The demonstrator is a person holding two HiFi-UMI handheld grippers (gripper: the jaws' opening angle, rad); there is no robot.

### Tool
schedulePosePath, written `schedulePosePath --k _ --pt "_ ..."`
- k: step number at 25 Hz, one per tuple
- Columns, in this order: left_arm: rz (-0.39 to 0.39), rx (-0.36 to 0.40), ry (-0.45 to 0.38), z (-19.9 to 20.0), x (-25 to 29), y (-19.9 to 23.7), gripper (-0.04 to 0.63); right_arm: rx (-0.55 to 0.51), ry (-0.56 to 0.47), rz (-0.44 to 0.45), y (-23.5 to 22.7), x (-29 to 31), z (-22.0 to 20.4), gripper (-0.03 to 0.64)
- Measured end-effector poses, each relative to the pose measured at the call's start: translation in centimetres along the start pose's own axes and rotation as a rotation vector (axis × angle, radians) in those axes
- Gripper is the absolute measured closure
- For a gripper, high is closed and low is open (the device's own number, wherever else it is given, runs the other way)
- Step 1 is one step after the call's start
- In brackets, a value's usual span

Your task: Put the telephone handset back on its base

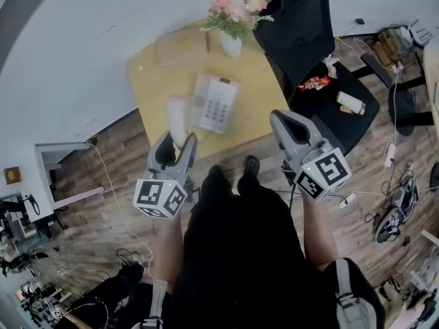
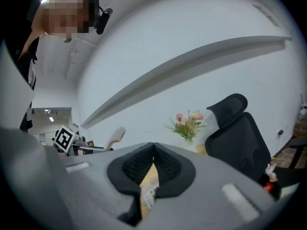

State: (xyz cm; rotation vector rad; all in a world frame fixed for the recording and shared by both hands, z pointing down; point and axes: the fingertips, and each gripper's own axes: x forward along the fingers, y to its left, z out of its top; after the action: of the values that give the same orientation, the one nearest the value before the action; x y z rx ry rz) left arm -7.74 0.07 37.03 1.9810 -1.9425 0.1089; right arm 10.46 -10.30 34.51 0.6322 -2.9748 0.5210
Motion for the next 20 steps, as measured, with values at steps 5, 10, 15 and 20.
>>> schedulePosePath --k 5,10,15,20 --pt "0.011 -0.023 0.019 -0.4 0.4 1.0 0.376 0.017 0.025 0.013 0.0 1.1 -0.6 0.614" --pt "-0.001 -0.047 0.05 -0.8 1.4 3.0 0.374 0.005 0.034 0.0 0.6 2.6 -0.4 0.614" --pt "-0.046 -0.055 0.074 -0.4 2.9 5.4 0.374 -0.004 0.025 -0.033 1.7 4.4 0.5 0.614" --pt "-0.109 -0.04 0.115 -0.3 5.3 7.3 0.374 -0.012 0.021 -0.087 2.5 5.9 1.0 0.614"
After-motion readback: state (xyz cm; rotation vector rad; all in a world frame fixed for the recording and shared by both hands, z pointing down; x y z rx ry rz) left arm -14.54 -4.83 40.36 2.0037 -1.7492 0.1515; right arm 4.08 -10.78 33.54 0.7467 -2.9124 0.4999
